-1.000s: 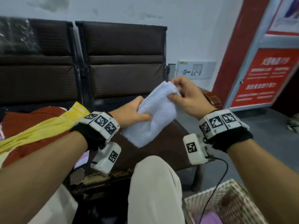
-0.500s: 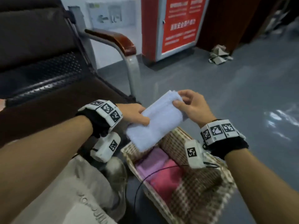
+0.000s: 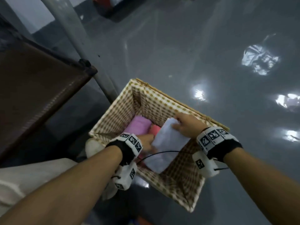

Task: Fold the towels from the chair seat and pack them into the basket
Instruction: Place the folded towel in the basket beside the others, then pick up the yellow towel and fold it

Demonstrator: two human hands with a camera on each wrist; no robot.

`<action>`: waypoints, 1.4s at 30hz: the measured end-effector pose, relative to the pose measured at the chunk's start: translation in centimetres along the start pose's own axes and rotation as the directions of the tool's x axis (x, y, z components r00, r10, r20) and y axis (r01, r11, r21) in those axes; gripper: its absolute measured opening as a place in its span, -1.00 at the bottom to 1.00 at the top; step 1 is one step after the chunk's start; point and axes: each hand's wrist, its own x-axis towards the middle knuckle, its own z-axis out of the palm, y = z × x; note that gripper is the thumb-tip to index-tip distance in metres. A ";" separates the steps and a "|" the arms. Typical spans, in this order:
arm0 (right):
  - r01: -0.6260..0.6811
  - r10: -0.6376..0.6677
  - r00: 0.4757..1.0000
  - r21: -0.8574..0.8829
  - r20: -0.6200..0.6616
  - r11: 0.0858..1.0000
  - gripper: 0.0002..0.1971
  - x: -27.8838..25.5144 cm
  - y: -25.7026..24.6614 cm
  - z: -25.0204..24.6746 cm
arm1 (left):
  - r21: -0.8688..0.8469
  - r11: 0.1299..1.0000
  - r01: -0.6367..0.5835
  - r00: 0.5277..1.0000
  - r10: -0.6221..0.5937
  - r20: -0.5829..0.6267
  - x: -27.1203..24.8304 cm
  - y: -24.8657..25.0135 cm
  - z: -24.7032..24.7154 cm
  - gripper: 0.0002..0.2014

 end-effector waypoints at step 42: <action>0.901 -0.876 0.406 -0.272 0.261 0.337 -0.78 -3.7 -69.2 3.1 | -0.657 0.732 0.181 0.025 -0.672 -0.741 -56.5 -27.5 -6.3 -0.88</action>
